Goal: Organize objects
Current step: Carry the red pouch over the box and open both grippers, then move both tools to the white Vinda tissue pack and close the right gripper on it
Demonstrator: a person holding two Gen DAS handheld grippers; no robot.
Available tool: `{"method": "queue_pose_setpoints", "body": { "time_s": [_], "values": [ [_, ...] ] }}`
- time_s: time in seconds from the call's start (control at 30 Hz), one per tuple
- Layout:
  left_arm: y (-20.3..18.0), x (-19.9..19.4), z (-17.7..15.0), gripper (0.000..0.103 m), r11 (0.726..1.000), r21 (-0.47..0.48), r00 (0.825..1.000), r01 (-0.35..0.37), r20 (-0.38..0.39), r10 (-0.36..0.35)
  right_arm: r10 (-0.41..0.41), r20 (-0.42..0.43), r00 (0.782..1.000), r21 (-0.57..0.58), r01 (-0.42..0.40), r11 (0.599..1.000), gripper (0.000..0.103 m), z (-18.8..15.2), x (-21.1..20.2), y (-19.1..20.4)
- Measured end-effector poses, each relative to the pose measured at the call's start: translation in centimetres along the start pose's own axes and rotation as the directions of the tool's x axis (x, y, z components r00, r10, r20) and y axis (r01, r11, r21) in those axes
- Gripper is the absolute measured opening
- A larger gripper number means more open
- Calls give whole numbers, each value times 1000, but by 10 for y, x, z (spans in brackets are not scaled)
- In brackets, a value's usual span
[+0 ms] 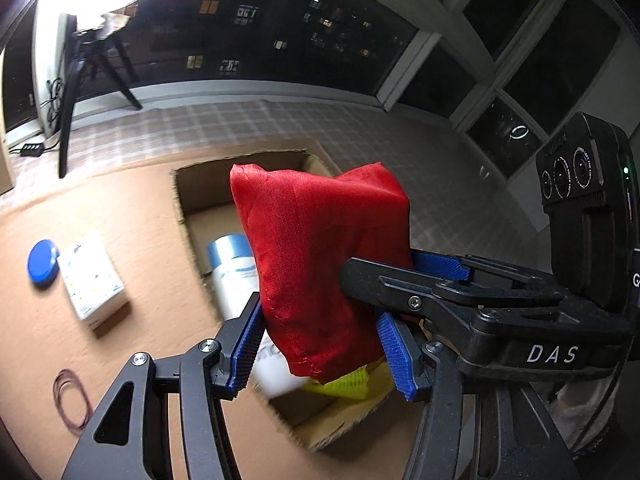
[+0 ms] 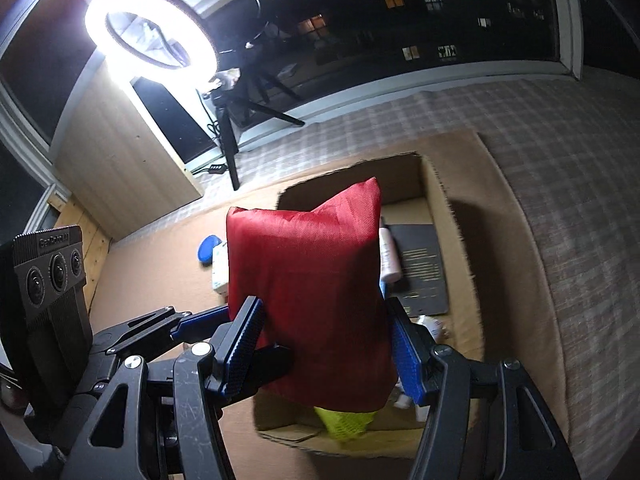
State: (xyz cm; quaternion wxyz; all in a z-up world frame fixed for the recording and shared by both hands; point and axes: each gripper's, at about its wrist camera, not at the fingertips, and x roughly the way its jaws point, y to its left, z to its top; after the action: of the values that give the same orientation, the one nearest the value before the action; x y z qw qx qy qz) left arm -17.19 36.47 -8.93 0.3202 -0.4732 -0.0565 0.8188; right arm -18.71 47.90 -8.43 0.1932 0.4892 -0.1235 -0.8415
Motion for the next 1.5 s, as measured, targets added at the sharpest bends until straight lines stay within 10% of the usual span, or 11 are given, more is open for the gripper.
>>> {"method": "queue_pose_setpoints", "body": {
  "time_s": [0.6, 1.5],
  "values": [
    [-2, -8, -10, 75, 997, 46, 998, -61, -33, 62, -85, 10, 996, 32, 84, 996, 64, -3, -3, -1],
    [134, -121, -79, 74, 985, -107, 990, -139, -8, 139, 43, -35, 998, -26, -44, 999, 64, -32, 31, 112]
  ]
}}
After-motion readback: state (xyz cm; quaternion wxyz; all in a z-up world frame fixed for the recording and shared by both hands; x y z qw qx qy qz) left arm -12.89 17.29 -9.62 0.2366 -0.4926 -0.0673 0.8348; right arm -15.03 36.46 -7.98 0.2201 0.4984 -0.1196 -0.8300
